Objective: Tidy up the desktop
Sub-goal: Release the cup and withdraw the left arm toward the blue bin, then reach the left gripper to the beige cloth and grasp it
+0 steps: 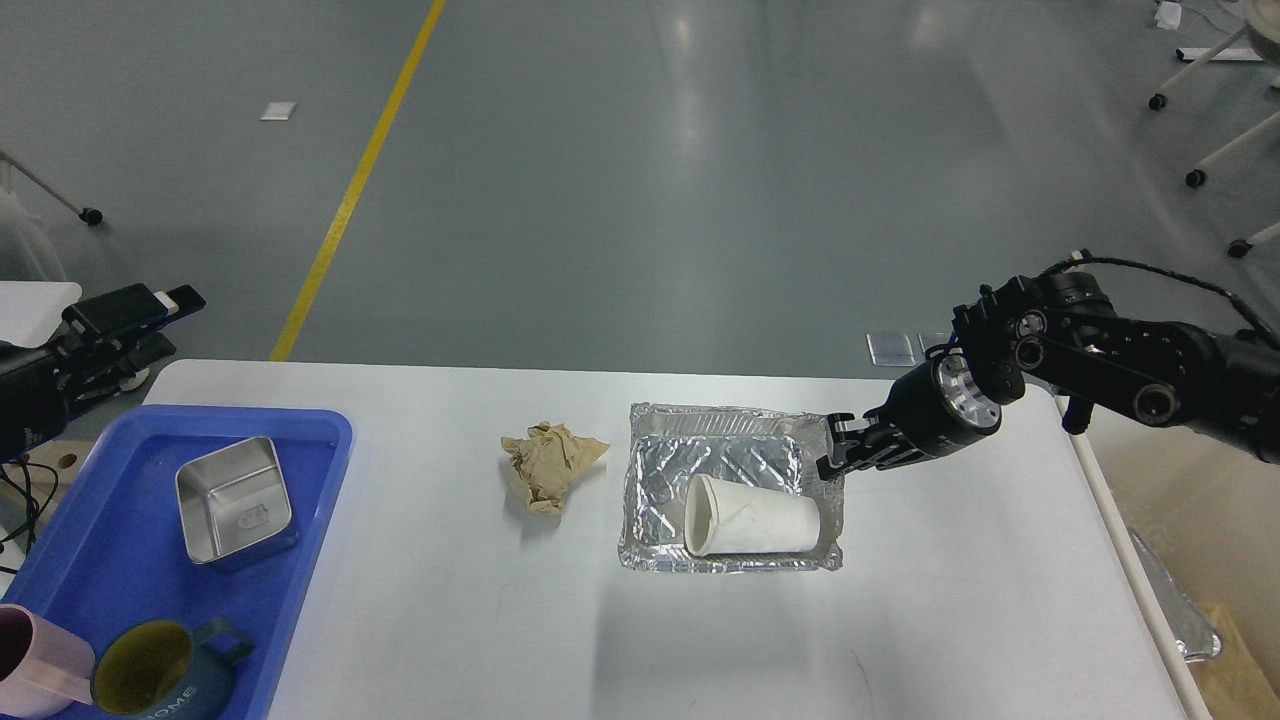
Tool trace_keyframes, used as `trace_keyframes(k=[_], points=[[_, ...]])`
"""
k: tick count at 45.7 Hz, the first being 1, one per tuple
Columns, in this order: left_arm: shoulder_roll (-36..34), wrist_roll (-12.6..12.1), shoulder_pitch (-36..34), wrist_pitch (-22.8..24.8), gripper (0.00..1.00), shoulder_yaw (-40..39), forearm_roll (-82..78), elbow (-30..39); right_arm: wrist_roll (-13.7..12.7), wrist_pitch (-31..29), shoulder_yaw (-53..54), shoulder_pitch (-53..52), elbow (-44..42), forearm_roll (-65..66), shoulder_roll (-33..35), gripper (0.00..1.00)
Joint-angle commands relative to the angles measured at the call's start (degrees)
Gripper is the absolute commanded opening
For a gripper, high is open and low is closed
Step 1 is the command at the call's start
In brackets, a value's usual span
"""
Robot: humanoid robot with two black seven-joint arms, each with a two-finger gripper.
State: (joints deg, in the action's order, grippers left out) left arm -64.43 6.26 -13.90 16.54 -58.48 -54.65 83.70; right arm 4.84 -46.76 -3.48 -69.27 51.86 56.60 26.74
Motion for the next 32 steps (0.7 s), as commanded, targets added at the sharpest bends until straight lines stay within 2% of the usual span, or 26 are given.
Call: trace_keyframes(k=[1,12,19,24,32], points=[[-6.23,0.07,0.11,1.12,0.76,2.05,-8.88,6.20,0.00,0.00,0.40,-0.08,0.09,0.00,0.24,0.00],[-15.37,0.68,0.10,0.86,0.76,8.12,-26.80,13.23,0.00,0.09,0.84,0.01,0.17,0.09,1.12,0.00],[-18.89,1.04,0.02,0.33,0.76,9.26,-31.48,13.86,0.00,0.09,1.28,0.09,0.09,0.09,1.12,0.00],[-21.35,2.70,-0.33,0.33,0.76,9.26,-31.66,13.86,0.00,0.09,1.28,0.10,0.09,0.18,1.12,0.00],[-21.79,3.59,-1.39,0.33,0.76,9.18,-34.03,13.77,0.00,0.18,1.37,0.18,0.00,0.18,1.12,0.00]])
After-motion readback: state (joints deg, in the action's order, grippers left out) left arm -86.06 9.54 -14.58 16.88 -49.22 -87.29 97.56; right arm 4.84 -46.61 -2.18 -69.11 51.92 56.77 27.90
